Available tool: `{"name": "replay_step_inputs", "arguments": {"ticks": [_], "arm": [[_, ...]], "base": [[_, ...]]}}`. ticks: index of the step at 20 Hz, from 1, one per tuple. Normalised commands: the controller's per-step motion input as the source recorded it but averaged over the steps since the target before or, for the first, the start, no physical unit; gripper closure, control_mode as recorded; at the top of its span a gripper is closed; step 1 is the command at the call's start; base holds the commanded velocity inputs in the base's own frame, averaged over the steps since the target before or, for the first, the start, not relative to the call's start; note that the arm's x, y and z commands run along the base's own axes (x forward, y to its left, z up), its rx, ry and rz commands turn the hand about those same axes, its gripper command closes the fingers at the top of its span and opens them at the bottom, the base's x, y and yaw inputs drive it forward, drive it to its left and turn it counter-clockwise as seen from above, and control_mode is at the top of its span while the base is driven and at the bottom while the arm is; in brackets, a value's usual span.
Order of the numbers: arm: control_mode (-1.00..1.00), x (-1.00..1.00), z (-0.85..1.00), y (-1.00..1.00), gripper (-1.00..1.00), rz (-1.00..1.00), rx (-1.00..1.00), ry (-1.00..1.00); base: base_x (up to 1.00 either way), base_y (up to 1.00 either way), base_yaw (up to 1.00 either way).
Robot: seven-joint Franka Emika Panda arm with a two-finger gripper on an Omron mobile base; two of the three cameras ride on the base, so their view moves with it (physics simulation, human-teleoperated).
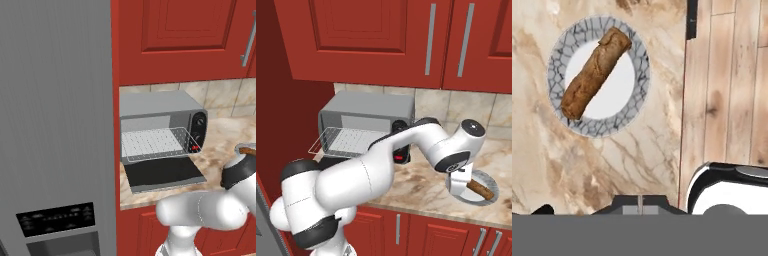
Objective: Pull the toaster oven rack outwards. Pick up the baguette from the plate and place it on the toaster oven rack. Close the toaster oven door fully and set the temperature to the lowest setting.
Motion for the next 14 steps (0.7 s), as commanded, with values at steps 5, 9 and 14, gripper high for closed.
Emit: {"name": "replay_step_inputs", "arguments": {"ticks": [5,9,14], "arm": [[-1.00,0.13,-0.08,-0.11,-1.00,-0.17,0.04,0.00],[-1.00,0.03,-0.06,-0.34,-1.00,-0.14,0.08,0.00],[-1.00,0.08,-0.09,-0.19,-1.00,-0.10,0.04,0.00]], "base": [[0.00,0.00,0.00],[0.00,0.00,0.00],[0.00,0.00,0.00]]}}
